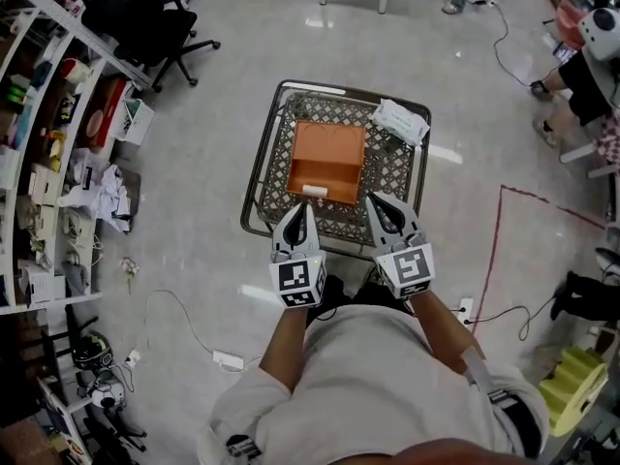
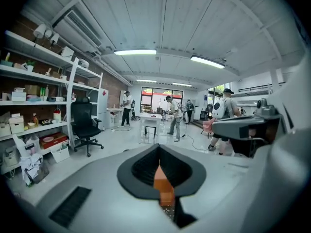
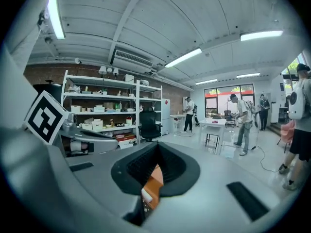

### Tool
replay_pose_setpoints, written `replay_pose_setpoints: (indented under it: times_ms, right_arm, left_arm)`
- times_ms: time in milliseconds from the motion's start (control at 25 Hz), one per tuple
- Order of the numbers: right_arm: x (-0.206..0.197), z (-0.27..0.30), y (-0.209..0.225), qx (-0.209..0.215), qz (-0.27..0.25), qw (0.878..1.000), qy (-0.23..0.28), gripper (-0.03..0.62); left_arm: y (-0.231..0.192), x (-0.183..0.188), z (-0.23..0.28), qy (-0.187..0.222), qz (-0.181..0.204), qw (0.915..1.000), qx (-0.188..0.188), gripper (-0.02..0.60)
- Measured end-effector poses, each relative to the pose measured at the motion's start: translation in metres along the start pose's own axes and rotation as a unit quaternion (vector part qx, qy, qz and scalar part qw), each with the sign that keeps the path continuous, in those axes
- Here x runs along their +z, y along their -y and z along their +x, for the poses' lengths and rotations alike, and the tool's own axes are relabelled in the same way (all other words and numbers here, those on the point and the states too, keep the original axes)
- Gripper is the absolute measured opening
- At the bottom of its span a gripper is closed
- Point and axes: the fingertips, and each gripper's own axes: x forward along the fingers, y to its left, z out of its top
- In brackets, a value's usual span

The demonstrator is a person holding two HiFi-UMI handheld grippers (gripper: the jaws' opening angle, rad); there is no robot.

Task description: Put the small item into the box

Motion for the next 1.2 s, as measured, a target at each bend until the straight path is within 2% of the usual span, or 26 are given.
replay_pose_setpoints:
  times_ms: [160,560,760,1200]
  right_arm:
    - [0.023,0.001,0.005,-0.003,-0.019,0.999,0.039,0.003]
    - [0.080,-0.047,0.012,0.012,-0.013,0.995,0.100,0.003]
    - [0.089,-0.056,0.016,0.015,-0.023,0.993,0.116,0.003]
    - [0.100,-0.052,0.009,0.030,-0.024,0.992,0.121,0.003]
  left_arm:
    - [0.006,0.024,0.000,0.030,0.011,0.9995,0.000,0.009]
    - [0.029,0.069,-0.031,0.073,0.031,0.9968,0.008,0.009]
    - [0.036,0.076,-0.036,0.092,0.020,0.9954,0.017,0.009]
    - [0.041,0.090,-0.039,0.102,0.043,0.9938,0.009,0.009]
